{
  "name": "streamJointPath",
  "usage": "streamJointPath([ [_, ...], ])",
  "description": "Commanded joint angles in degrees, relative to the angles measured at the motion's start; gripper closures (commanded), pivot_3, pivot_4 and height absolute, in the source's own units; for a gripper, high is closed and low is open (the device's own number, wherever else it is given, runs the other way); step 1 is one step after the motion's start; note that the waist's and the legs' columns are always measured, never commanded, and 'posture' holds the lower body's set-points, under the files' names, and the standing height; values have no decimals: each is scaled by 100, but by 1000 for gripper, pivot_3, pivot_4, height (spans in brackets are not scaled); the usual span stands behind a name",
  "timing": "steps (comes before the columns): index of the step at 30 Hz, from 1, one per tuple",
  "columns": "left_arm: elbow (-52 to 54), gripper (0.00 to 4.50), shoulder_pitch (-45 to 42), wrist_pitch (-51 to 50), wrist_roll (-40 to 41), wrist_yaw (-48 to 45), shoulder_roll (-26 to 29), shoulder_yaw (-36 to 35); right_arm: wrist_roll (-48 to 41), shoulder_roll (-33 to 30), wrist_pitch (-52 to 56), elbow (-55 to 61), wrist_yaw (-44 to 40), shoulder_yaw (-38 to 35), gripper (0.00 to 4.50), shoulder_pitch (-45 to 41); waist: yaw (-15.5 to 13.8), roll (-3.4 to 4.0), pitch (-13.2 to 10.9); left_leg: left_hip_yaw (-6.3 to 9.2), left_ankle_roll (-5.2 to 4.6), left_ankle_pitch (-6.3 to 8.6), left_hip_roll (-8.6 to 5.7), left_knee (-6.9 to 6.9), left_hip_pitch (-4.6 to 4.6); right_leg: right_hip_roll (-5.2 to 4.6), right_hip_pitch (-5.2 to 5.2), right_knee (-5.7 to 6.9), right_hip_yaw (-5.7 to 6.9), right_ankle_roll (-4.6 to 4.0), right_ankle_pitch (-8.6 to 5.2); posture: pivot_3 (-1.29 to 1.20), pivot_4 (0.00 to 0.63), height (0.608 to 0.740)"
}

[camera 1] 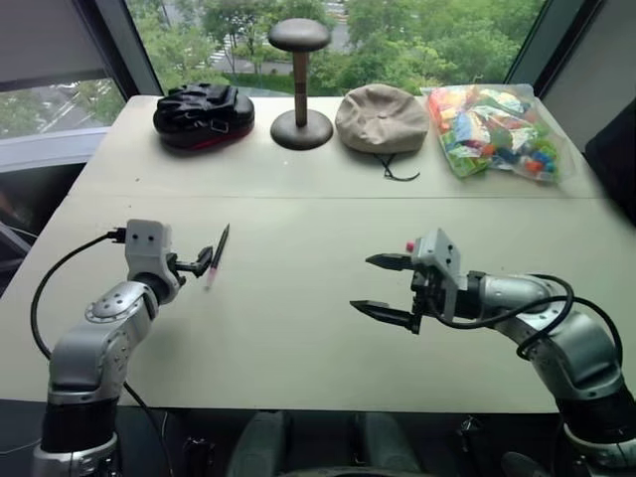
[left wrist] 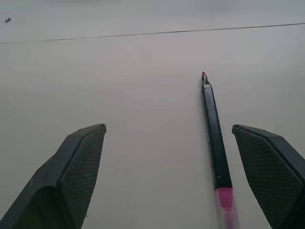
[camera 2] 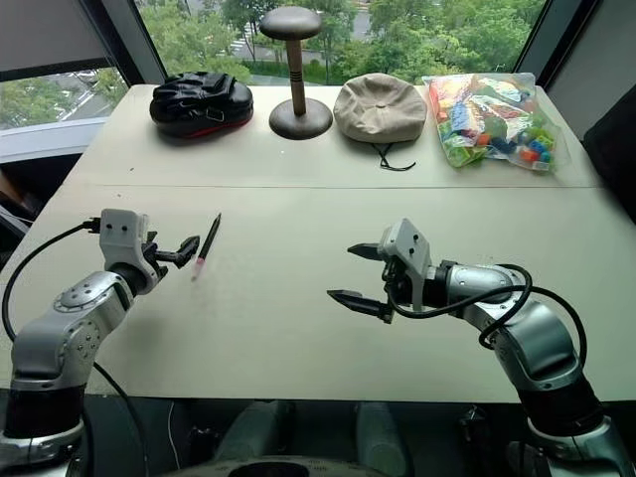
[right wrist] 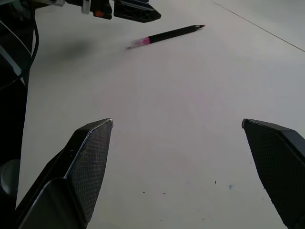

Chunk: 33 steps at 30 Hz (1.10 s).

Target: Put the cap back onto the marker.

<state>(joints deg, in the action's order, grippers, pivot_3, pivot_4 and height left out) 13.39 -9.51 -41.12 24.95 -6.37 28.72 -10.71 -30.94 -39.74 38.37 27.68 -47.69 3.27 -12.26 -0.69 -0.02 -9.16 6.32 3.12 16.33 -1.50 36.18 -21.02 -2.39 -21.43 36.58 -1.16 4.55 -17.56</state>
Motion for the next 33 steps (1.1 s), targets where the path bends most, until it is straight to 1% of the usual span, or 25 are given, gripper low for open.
streamJointPath([
  [1,-634,53,-267,601,-458,-166,-76,165,-1,50,-60,222,65,1,0,-14,5,-1,0,0,1,0,0,0,1,0,0,2,0,0,0,0,150,740],
  [6,-1373,53,-746,757,-627,-490,-237,326,15,62,-37,283,145,20,0,38,2,-2,1,0,2,-1,-1,1,2,0,-1,9,0,1,0,0,150,740],
  [10,-1506,53,-935,612,-723,-630,-254,378,17,36,-39,335,201,-16,0,137,15,-3,2,1,2,-1,-1,1,2,0,-2,10,1,1,0,0,150,740],
  [19,-907,53,-676,-80,-858,-566,-389,518,32,66,-70,392,322,-4,0,262,12,-4,2,0,2,-2,-1,4,12,-1,-2,33,-1,2,0,0,150,740],
  [25,-894,53,-652,-235,-952,-523,-493,443,44,107,-89,369,361,43,0,243,13,-4,2,-2,6,-4,-2,1,42,0,16,45,-3,1,-1,0,150,740],
  [26,-895,570,-649,-237,-963,-528,-502,442,46,112,-91,372,365,43,0,248,13,-4,2,-2,6,-4,-2,1,45,0,19,44,-3,2,-1,0,150,740],
  [27,-900,874,-651,-234,-967,-523,-523,429,50,117,-93,373,369,44,0,253,13,-4,2,-3,6,-4,-2,1,46,0,19,44,-3,2,-1,0,150,740],
  [28,-906,1290,-657,-237,-975,-522,-543,420,51,123,-92,376,373,42,0,258,17,-4,2,-3,6,-4,-2,1,46,0,19,44,-4,2,-1,0,150,740],
  [29,-922,1844,-667,-239,-992,-522,-561,420,51,134,-87,380,381,38,0,262,24,-5,2,-3,6,-4,-2,1,46,0,19,45,-4,2,-1,0,150,740],
  [31,-951,2785,-686,-247,-1023,-513,-595,415,57,155,-81,387,404,43,0,268,35,-5,2,-3,6,-4,-2,0,48,1,18,46,-5,2,-1,0,150,740],
  [32,-961,3424,-692,-256,-1035,-503,-609,412,60,162,-78,391,413,45,0,271,36,-4,2,-3,6,-4,-1,-1,49,1,18,47,-5,2,-1,0,150,740],
  [33,-968,3902,-695,-259,-1050,-495,-620,410,56,169,-70,397,426,40,0,276,36,-4,2,-3,6,-4,-1,-1,50,1,18,47,-5,2,-1,0,150,740],
])
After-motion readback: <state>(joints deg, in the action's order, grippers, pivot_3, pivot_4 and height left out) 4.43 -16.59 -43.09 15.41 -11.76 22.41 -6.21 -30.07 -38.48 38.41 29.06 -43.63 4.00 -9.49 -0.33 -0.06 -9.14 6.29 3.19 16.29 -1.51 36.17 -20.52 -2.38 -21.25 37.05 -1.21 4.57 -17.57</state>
